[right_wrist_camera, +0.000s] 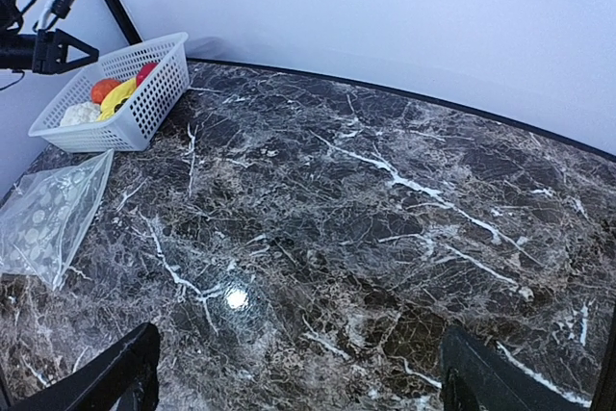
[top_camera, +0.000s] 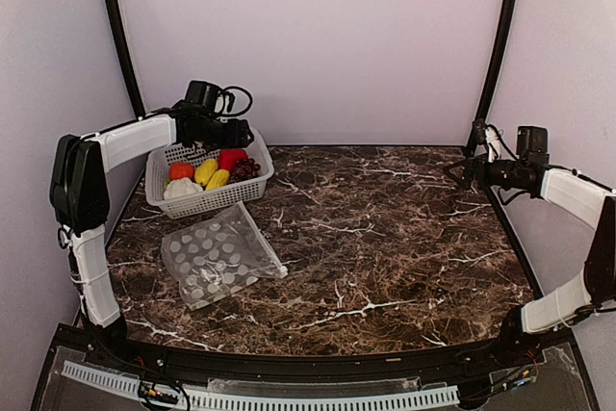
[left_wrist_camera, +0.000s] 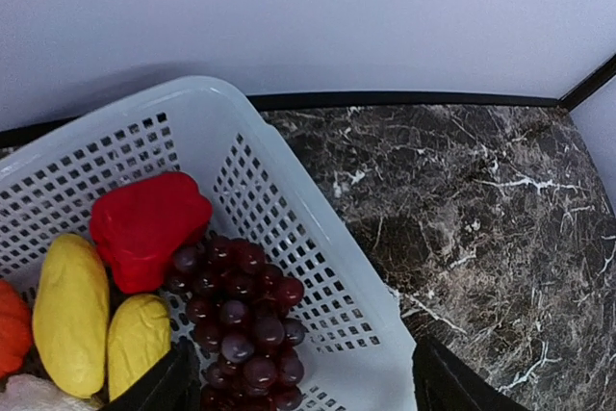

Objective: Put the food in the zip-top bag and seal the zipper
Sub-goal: Move the bin to the center of the board.

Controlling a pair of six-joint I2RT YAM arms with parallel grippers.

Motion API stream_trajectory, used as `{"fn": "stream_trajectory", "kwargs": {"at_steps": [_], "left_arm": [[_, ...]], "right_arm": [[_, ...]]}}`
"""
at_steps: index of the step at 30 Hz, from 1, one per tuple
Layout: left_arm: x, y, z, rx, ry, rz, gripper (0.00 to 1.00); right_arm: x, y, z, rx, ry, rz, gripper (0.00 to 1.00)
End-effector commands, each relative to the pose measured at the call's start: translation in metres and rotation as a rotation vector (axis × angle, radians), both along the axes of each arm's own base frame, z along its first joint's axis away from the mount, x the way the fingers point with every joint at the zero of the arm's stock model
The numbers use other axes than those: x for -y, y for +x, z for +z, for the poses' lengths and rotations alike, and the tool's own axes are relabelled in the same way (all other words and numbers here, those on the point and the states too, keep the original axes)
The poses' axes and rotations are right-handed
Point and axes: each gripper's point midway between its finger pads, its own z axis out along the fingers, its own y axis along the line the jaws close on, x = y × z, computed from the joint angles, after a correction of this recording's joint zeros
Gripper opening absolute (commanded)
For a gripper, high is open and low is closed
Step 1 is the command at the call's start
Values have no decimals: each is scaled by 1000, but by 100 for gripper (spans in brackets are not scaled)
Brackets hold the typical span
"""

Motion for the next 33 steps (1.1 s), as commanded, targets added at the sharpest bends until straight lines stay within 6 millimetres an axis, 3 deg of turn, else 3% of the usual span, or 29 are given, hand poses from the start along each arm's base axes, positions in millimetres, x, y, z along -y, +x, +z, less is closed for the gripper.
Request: {"fn": "stream_trajectory", "kwargs": {"at_steps": [1,7,14,21,25,27,33], "left_arm": [[44,-17,-27,-106,19,-118,76],[80,-17,-66,-177,48,-151,77],[94,-19,-94,-227,84,-124,73],[116,-31,-100,-215,136,-186,44],[147,-51,-97,-195,147,-296,27],[164,-65,-96,-201,138,-353,24],[220,-136,-97,-199,160,-594,14]], "right_arm": [[-4,-1,1,27,16,41,97],[-6,0,-7,-6,30,58,96],[-5,1,-7,-11,25,59,95],[-5,1,-8,-11,17,58,94],[-4,1,-8,-6,13,59,94],[-4,2,-8,-10,14,55,94],[-5,2,-7,-11,19,58,94]]}}
